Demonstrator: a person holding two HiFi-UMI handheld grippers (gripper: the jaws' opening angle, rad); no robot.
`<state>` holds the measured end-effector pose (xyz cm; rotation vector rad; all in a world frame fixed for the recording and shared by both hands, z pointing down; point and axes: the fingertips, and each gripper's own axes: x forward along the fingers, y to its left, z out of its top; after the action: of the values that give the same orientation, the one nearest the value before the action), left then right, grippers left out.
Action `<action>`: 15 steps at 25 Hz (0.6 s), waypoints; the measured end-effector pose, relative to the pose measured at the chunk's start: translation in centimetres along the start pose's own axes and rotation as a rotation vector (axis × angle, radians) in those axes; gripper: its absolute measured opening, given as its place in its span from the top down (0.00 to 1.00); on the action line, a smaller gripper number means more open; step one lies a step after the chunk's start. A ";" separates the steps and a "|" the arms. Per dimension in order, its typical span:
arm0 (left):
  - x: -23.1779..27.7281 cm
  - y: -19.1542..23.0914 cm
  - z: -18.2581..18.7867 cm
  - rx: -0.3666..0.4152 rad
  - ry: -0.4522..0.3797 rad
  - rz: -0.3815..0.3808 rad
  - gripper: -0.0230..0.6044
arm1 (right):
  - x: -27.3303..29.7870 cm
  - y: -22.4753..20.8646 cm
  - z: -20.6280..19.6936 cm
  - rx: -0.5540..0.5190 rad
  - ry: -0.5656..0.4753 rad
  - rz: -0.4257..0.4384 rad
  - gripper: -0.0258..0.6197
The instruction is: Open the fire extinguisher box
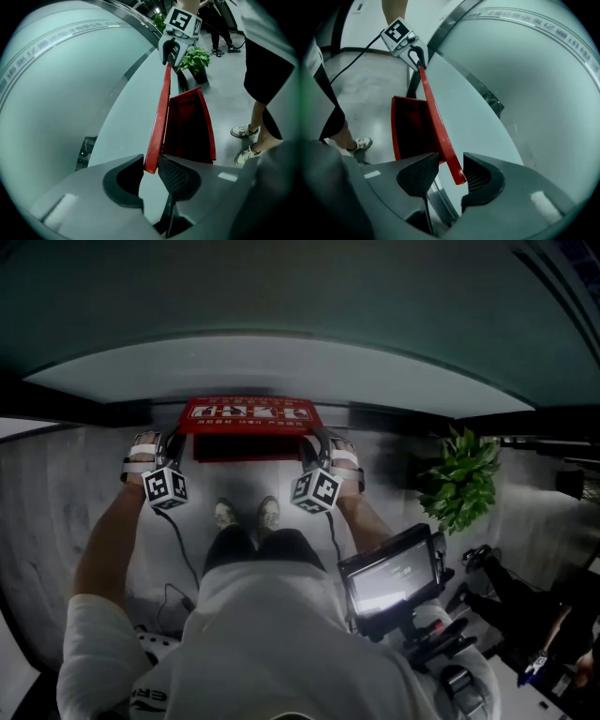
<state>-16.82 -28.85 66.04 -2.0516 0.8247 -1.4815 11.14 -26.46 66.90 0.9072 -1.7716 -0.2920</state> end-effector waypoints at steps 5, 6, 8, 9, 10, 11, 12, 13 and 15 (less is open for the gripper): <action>0.4 0.8 0.1 -0.028 0.007 0.011 0.81 | 0.8 -1.4 -0.3 -0.037 0.003 -0.020 0.75; 0.6 1.2 0.2 -0.036 0.004 0.015 0.81 | 1.0 -1.8 -0.2 -0.038 0.001 -0.026 0.76; 1.2 2.2 0.4 -0.045 -0.005 0.024 0.81 | 1.4 -2.6 0.0 -0.040 0.001 -0.039 0.76; 1.4 2.7 0.4 -0.050 -0.009 0.028 0.80 | 1.6 -2.9 0.2 -0.043 0.002 -0.044 0.76; 1.6 3.2 0.3 -0.057 -0.012 0.031 0.80 | 1.8 -3.3 0.5 -0.044 0.002 -0.048 0.76; 1.9 3.7 0.3 -0.064 -0.015 0.035 0.80 | 2.1 -3.7 0.7 -0.043 0.002 -0.054 0.76; 2.2 4.3 0.3 -0.072 -0.016 0.038 0.80 | 2.4 -4.2 0.9 -0.042 0.004 -0.063 0.76; 2.6 4.8 0.4 -0.082 -0.017 0.040 0.79 | 2.6 -4.8 1.0 -0.041 0.008 -0.073 0.76; 3.4 5.8 0.6 -0.103 -0.015 0.049 0.79 | 3.2 -6.0 1.2 -0.041 0.018 -0.096 0.76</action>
<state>-16.56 -35.31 64.17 -2.0982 0.9572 -1.4227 12.19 -33.05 65.16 0.9641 -1.7025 -0.3789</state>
